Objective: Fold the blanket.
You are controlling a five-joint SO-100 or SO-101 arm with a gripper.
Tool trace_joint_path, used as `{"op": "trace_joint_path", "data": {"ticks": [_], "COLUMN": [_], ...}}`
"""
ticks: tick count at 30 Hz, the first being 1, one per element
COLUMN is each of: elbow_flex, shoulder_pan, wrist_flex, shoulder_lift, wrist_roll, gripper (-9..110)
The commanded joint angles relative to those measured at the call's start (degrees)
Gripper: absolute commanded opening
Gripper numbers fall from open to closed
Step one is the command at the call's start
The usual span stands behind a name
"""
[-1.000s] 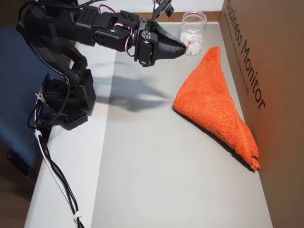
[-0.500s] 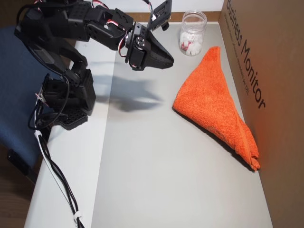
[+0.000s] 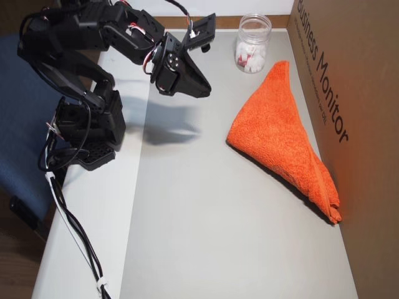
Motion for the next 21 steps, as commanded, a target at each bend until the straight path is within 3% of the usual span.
{"op": "trace_joint_path", "data": {"ticks": [1,21], "elbow_flex": [0.79,16.00], "shoulder_pan": [0.00,-1.85], "wrist_flex": [0.09,0.18], "shoulder_lift": [3.25,17.58], "wrist_roll": [0.00,-0.62], "gripper": [0,0]}}
